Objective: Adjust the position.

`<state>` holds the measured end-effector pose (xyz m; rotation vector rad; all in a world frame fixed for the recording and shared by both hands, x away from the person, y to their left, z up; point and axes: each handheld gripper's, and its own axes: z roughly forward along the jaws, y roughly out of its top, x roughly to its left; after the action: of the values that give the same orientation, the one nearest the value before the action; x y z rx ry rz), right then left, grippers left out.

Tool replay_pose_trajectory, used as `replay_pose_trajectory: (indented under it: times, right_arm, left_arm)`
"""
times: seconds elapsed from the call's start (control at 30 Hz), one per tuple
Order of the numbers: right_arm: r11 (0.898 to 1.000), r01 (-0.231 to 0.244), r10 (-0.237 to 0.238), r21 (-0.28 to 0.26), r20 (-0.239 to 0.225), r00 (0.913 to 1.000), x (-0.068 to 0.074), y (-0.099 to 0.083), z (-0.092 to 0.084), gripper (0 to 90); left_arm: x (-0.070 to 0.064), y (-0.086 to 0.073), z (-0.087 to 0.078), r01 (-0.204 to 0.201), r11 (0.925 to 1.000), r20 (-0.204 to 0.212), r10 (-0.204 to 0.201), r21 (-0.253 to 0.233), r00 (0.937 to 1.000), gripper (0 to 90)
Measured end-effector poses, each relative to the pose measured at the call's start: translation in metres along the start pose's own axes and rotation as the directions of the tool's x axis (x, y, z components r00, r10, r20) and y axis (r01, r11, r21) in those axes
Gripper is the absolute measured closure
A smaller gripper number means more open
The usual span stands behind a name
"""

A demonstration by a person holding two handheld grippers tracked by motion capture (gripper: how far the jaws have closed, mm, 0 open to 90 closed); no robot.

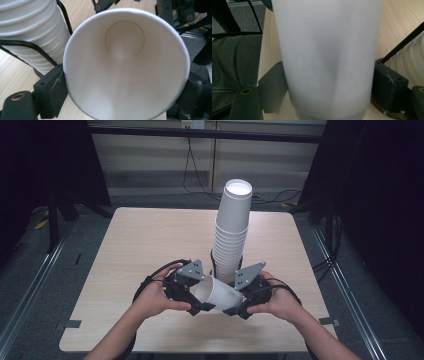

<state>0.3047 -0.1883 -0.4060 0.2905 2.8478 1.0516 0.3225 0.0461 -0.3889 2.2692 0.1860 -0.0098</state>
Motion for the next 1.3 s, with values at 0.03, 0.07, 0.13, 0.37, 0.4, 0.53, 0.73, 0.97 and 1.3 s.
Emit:
replay_pose_trajectory:
  times: [0.03,0.07,0.13,0.37,0.4,0.53,0.73,0.97,1.3]
  right_arm:
    - [1.0,0.001,-0.001,0.002,0.002,1.0,0.0,0.0,-0.001,21.4]
    - [1.0,-0.003,0.003,0.005,0.001,1.0,0.0,0.0,-0.002,21.4]
    - [1.0,-0.001,0.001,0.005,0.005,1.0,-0.001,0.0,-0.004,21.5]
    - [1.0,0.01,-0.01,-0.002,-0.003,0.9999,-0.001,0.001,-0.007,24.8]
    - [1.0,0.008,-0.008,-0.001,-0.005,1.0,-0.001,0.001,-0.006,24.7]
    - [1.0,0.008,-0.008,-0.012,-0.011,0.9999,-0.001,0.0,-0.003,24.5]
    - [1.0,-0.003,0.003,-0.022,-0.003,1.0,-0.002,-0.001,-0.003,23.9]
    - [0.998,-0.031,0.031,-0.051,0.012,0.9994,-0.002,-0.005,0.0,21.4]
    - [0.993,-0.101,0.105,-0.053,0.067,0.9923,-0.003,-0.035,0.001,15.0]
  left_arm:
    - [0.001,-0.001,0.0,-0.002,1.0,0.002,0.002,0.002,1.0,11.5]
    - [0.001,-0.001,0.0,-0.002,1.0,0.002,0.002,0.002,1.0,11.5]
    - [0.002,-0.002,-0.001,-0.003,1.0,0.001,0.003,0.009,1.0,11.5]
    - [0.002,-0.002,0.0,0.006,0.9999,-0.001,-0.006,0.011,1.0,11.6]
    - [0.002,-0.002,0.0,0.008,0.9999,0.001,-0.008,0.011,1.0,11.6]
    - [0.003,-0.002,0.0,0.014,0.9999,0.004,-0.014,0.005,0.9999,11.6]
    - [0.003,0.0,-0.001,0.033,0.9993,0.0,-0.033,-0.015,0.9995,11.4]
    - [0.004,0.002,-0.003,0.02,0.9998,-0.01,-0.02,0.009,0.9998,11.6]
    - [0.009,-0.007,-0.011,0.04,0.9976,-0.056,-0.036,0.057,0.9978,11.1]
